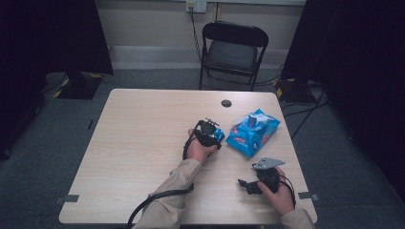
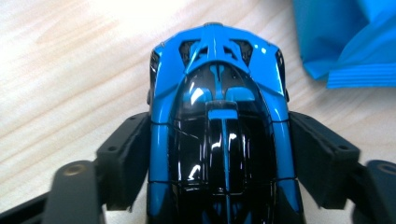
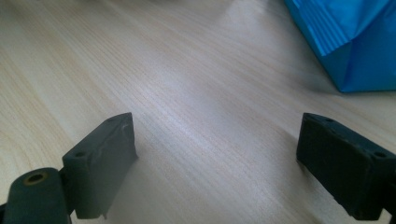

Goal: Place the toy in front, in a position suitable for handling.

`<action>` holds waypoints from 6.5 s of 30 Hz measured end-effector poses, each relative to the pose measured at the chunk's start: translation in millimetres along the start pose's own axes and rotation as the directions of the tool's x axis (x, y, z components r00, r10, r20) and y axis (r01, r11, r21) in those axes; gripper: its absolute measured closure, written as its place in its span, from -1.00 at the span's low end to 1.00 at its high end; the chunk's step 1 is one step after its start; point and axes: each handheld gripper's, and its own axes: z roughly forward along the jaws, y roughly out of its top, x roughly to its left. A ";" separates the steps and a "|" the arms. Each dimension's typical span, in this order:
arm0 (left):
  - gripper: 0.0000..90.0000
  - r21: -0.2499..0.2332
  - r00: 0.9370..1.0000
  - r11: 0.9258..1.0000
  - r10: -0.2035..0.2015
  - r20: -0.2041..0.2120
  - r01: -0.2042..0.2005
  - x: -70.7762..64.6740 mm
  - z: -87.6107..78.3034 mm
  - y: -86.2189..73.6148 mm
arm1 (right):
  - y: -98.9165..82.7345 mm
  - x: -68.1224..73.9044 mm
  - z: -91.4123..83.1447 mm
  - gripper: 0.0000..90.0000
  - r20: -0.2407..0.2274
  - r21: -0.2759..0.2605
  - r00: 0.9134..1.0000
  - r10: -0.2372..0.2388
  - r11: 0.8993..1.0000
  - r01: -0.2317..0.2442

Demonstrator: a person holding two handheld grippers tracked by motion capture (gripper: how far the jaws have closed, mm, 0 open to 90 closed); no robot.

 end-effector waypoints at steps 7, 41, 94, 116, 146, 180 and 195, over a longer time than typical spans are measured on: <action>-0.63 -0.015 1.000 1.000 0.005 0.013 -0.005 1.3 -9.8 -5.2 | 0.0 0.0 0.0 -0.75 0.000 0.000 1.000 0.000 1.000 0.000; -0.43 -0.022 0.997 0.998 0.064 0.041 -0.063 6.1 -37.8 -5.7 | 0.0 0.0 0.1 -0.76 0.000 0.000 1.000 -0.001 1.000 0.001; -0.46 0.020 0.998 0.998 0.054 0.043 -0.055 3.8 -27.8 -43.4 | 0.1 0.2 0.0 -0.76 0.000 0.001 1.000 0.001 1.000 -0.001; -0.46 -0.086 0.995 0.993 0.084 0.056 -0.079 5.7 -59.8 2.3 | 0.0 0.0 0.1 -0.76 0.000 0.000 1.000 -0.001 1.000 0.001; -0.46 -0.083 0.993 0.991 0.108 0.039 -0.105 9.9 -79.0 48.4 | 0.1 0.1 0.3 -0.76 0.000 -0.002 1.000 -0.001 1.000 0.001; -0.46 -0.077 1.000 0.997 0.007 0.018 -0.005 81.6 -112.3 6.6 | 0.1 0.3 0.2 -0.76 0.000 0.000 1.000 0.002 1.000 -0.002; -0.46 -0.046 0.999 0.998 -0.030 0.038 0.031 96.6 -118.3 -43.9 | 0.1 0.2 0.1 -0.76 -0.001 0.001 1.000 0.000 1.000 0.000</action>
